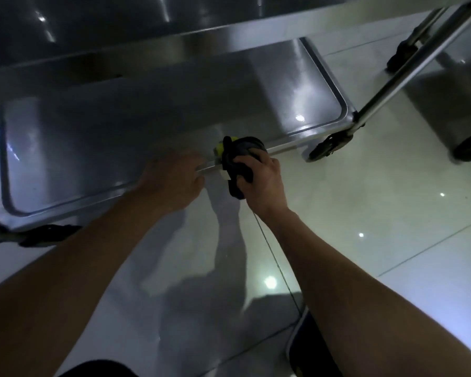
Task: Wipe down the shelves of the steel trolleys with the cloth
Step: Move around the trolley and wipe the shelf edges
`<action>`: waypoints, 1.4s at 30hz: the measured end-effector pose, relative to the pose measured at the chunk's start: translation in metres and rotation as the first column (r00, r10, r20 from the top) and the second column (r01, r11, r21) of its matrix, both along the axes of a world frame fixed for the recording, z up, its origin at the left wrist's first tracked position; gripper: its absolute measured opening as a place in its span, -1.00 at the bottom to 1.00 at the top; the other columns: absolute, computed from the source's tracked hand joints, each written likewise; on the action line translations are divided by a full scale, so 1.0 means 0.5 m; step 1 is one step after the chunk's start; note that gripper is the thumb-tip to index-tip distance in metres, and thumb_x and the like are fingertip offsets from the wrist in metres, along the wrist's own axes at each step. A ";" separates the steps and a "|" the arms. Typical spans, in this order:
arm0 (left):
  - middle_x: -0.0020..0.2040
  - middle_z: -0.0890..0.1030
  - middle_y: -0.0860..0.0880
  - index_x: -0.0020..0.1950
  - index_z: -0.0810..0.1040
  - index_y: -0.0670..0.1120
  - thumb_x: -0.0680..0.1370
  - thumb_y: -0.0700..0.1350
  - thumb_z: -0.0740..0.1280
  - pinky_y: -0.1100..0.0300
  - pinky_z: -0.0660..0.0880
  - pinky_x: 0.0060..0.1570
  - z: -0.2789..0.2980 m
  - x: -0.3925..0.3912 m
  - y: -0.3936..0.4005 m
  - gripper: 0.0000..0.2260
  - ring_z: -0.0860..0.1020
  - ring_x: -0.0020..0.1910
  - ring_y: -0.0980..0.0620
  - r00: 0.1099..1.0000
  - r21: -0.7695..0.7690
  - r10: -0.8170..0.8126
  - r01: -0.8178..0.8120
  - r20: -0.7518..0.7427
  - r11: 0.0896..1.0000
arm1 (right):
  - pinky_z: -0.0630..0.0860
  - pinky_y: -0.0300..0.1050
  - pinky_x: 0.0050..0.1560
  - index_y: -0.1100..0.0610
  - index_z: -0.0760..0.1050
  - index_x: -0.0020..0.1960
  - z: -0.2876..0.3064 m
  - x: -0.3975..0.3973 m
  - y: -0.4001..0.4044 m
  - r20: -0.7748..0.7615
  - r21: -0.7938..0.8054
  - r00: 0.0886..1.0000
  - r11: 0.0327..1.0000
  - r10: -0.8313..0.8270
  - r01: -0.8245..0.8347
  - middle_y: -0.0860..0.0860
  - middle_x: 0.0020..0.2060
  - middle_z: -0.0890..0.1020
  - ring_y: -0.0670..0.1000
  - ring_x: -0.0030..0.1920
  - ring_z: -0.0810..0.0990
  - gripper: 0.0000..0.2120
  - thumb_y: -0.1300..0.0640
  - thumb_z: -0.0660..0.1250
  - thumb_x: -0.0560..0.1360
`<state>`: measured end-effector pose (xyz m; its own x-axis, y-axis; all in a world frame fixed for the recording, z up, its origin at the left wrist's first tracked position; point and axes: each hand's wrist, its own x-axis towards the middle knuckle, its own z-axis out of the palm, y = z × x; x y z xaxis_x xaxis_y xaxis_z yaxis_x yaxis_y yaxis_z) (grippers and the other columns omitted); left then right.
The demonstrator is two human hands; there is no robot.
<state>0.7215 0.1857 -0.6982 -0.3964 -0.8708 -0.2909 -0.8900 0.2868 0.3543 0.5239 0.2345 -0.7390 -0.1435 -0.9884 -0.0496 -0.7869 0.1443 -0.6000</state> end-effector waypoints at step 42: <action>0.16 0.63 0.01 0.19 0.60 0.01 0.59 0.00 0.32 0.13 0.46 0.06 1.414 -0.423 0.451 -0.79 0.58 0.12 0.01 0.944 -0.068 -0.139 0.124 -0.298 0.990 | 0.25 -0.54 0.16 0.03 0.59 0.21 1.454 -0.407 0.539 0.256 -0.207 0.933 0.929 -0.251 0.307 -0.11 0.15 0.62 -0.22 0.12 0.46 -0.63 0.17 0.49 0.42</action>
